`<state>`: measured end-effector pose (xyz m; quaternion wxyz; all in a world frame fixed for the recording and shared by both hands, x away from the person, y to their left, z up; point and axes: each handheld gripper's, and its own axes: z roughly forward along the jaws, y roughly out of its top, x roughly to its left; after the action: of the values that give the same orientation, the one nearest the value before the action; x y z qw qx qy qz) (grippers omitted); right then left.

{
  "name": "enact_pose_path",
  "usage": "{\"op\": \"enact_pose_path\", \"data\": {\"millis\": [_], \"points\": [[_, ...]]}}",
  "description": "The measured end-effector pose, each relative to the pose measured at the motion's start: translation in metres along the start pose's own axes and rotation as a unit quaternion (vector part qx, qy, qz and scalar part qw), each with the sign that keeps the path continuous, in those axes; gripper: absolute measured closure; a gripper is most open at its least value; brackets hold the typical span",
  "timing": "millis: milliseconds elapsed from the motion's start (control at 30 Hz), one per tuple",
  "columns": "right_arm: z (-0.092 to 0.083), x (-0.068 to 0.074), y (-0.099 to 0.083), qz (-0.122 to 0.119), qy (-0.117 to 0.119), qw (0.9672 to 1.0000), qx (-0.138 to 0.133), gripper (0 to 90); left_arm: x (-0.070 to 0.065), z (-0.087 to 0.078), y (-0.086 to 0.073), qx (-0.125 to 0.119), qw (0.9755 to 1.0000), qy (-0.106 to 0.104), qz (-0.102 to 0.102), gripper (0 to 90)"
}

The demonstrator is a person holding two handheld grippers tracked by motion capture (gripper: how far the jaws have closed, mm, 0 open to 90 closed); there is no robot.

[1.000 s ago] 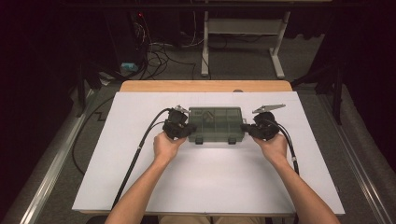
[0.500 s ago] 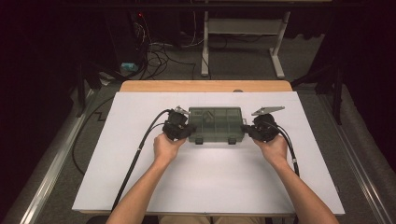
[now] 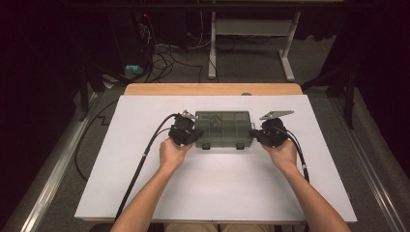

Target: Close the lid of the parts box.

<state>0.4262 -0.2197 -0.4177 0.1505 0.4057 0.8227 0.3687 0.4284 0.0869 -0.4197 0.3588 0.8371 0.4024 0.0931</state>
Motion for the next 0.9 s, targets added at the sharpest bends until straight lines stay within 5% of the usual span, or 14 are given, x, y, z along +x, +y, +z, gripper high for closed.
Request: {"op": "enact_pose_path", "data": {"millis": [467,900], "points": [[0.002,0.005,-0.003,-0.01,-0.007,0.9999,0.007,90.0,-0.002,0.001,-0.002,0.007,0.9999,0.007,0.012,84.0],[-0.013,-0.001,-0.002,0.022,0.012,0.9991,-0.035,77.2,0.007,-0.022,-0.001,-0.033,0.9994,0.005,-0.01,61.6]]}}
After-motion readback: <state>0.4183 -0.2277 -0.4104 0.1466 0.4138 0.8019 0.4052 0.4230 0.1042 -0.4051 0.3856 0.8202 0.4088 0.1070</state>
